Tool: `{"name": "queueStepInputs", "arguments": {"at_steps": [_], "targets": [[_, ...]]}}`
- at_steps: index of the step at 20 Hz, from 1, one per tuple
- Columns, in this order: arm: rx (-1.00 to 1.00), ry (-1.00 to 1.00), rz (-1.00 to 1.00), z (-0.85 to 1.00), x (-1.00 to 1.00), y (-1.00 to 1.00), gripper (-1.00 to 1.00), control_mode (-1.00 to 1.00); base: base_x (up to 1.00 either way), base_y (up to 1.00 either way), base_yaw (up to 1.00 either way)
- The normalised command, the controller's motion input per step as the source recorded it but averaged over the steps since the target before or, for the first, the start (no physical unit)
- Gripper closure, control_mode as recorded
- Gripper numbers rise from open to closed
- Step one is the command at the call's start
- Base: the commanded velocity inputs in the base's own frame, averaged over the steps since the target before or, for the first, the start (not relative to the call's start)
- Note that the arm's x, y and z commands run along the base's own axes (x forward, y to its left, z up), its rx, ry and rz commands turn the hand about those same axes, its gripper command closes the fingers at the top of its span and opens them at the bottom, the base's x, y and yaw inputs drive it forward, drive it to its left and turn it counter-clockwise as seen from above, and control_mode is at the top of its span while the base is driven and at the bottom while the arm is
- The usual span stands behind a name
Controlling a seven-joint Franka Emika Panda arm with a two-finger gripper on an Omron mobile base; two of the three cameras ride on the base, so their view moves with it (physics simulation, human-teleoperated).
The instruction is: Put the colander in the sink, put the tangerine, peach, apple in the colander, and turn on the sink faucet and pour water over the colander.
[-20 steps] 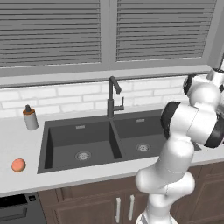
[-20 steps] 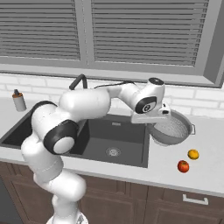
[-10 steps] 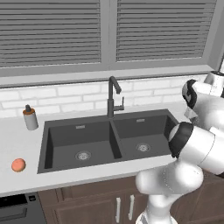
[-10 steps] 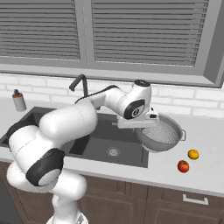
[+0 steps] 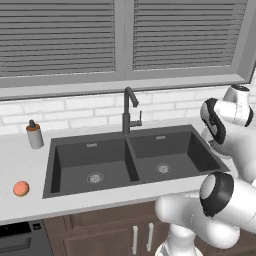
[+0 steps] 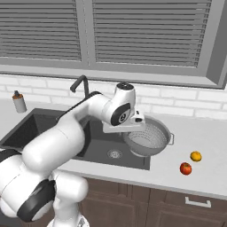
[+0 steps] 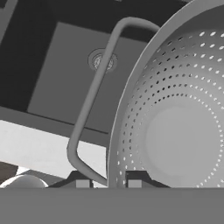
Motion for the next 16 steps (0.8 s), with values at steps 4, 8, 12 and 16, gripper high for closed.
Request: {"name": "queueStepInputs", "arguments": {"at_steps": [4, 8, 12, 16], "targets": [[0.0, 0.0, 0.05, 0.03, 0.02, 0.74, 1.0, -1.0, 0.0, 0.0, 0.0], [0.0, 0.07, 0.03, 0.08, 0.0, 0.66, 1.0, -1.0, 0.0, 0.0, 0.0], [0.0, 0.15, 0.03, 0.09, -0.01, 0.48, 1.0, -1.0, 0.0, 0.0, 0.0], [0.0, 0.1, 0.0, 0.0, -0.04, 0.63, 1.0, -1.0, 0.0, 0.0, 0.0]]}}
